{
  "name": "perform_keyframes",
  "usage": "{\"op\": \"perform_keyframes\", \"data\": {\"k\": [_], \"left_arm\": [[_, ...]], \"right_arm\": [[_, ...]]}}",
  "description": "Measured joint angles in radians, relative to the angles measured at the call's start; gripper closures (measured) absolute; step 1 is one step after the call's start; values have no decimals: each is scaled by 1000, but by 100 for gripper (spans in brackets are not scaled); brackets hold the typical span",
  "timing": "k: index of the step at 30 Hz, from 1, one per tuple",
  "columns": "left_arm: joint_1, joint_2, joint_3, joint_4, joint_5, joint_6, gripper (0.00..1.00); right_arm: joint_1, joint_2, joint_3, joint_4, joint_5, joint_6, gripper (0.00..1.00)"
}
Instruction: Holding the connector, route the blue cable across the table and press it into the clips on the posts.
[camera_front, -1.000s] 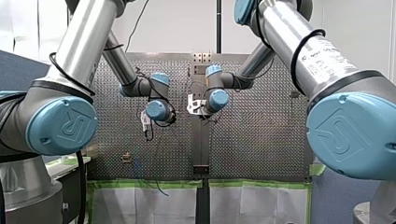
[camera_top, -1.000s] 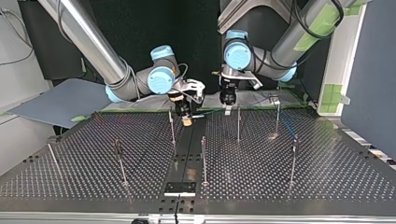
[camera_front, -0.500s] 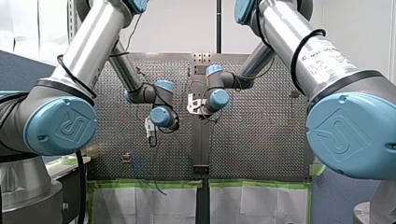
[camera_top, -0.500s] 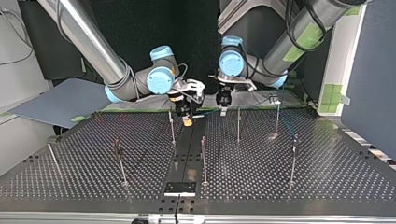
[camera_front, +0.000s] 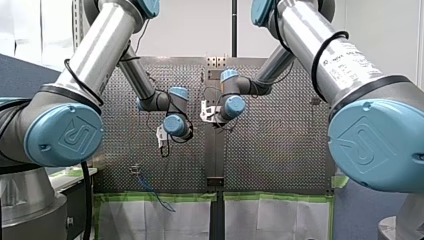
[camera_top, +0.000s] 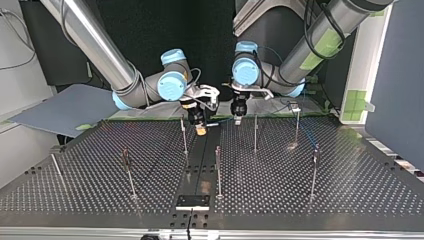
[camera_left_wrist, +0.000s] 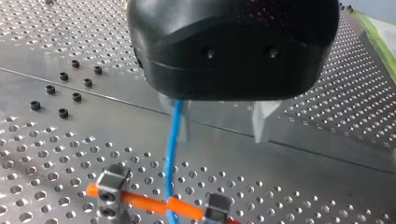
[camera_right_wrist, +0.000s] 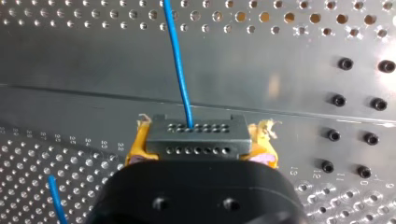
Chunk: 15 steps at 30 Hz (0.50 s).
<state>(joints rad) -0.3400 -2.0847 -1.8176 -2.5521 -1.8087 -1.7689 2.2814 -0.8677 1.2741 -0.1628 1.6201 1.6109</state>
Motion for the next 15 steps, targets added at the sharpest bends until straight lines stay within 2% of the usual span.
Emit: {"op": "perform_keyframes", "data": {"k": [1,2,10,15], "left_arm": [[0,0,0,1,-1,-1,93],[0,0,0,2,-1,-2,100],[-3,0,1,36,5,-38,100],[-5,1,1,40,3,-42,100]], "right_arm": [[0,0,0,0,0,0,100],[0,0,0,0,0,0,100],[0,0,0,0,0,0,100],[-1,-1,0,0,0,-1,100]]}}
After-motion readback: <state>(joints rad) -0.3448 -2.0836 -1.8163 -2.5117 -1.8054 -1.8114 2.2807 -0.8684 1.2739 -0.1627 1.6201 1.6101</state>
